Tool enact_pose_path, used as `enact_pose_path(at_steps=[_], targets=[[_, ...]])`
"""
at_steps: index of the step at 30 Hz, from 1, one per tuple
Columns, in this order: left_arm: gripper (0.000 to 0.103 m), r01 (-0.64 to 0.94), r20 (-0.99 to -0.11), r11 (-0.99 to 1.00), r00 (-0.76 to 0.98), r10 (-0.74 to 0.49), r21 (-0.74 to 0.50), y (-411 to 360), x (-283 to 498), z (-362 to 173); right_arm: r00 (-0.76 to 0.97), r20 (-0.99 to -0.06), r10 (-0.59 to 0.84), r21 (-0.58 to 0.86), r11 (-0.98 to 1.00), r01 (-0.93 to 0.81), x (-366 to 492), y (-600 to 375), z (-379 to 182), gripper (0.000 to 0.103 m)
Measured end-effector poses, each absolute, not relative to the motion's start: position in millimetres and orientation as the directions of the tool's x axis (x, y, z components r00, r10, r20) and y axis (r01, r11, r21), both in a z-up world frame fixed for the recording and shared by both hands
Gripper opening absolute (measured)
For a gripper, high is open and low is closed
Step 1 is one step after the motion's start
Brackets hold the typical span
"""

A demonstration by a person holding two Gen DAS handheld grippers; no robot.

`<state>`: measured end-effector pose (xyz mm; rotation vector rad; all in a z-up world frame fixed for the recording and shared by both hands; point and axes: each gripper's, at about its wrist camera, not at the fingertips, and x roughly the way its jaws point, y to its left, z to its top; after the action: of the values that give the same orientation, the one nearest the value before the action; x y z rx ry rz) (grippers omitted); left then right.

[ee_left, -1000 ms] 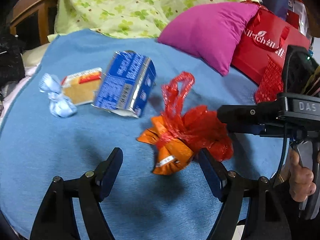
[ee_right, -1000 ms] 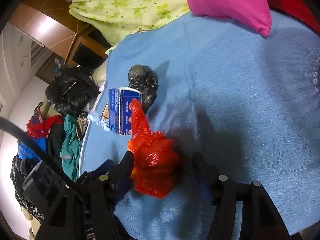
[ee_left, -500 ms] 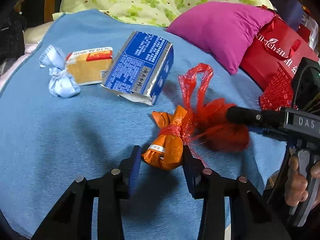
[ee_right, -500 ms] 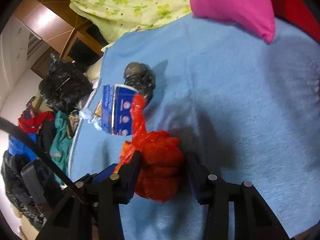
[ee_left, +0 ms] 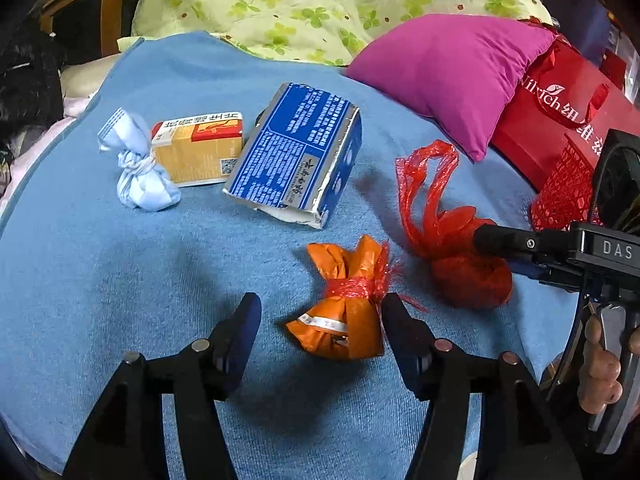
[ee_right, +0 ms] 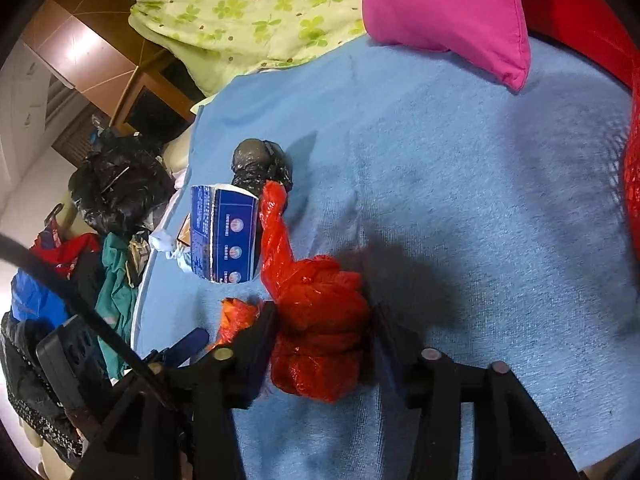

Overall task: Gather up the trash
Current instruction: 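Grasp the orange wrapper with the left tool while the right tool carries the red bag, then carry red bag and orange wrapper over the red wastebasket and open both tools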

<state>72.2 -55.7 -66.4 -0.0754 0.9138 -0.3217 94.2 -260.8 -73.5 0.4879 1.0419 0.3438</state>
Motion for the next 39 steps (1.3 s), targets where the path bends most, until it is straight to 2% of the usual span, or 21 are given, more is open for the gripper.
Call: enact_pose_path(at_steps=[2,4,5,6,11,20,29,39], targets=[[0.063,0.241,-0.768,0.95,0.563,-0.306,-0.201,-57,75,-68,0.466,-0.739,0.487,0.529,0.847,-0.046,94,-259,-75,0.06],[0.055,0.246,-0.769,0.947,0.558,-0.311,-0.205,-62,76,-69,0.477,-0.736,0.479,0.517,0.854,-0.059,92,-258,-73,0.059],[0.046,0.255,-0.77,0.944,0.553,-0.318,-0.207,-63,76,-70,0.488,-0.733,0.474,0.51,0.858,-0.066,91,-257,-71,0.054],[0.044,0.262,-0.77,0.944,0.554,-0.318,-0.202,-65,76,-70,0.499,-0.73,0.467,0.501,0.862,-0.074,90,-257,-69,0.047],[0.035,0.288,-0.752,0.944,0.583,-0.308,-0.163,-72,70,-65,0.541,-0.71,0.451,0.481,0.872,-0.096,86,-260,-58,0.047],[0.034,0.301,-0.697,0.941,0.643,-0.319,-0.153,-72,60,-45,0.673,-0.611,0.418,0.455,0.88,-0.134,67,-277,-21,0.047],[0.034,0.288,-0.637,0.95,0.712,-0.296,-0.12,-84,54,-16,0.81,-0.446,0.381,0.406,0.893,-0.196,34,-299,25,0.047],[0.034,0.291,-0.579,0.957,0.779,-0.24,-0.004,-124,51,32,0.9,-0.305,0.31,0.406,0.898,-0.172,-1,-342,56,0.047]])
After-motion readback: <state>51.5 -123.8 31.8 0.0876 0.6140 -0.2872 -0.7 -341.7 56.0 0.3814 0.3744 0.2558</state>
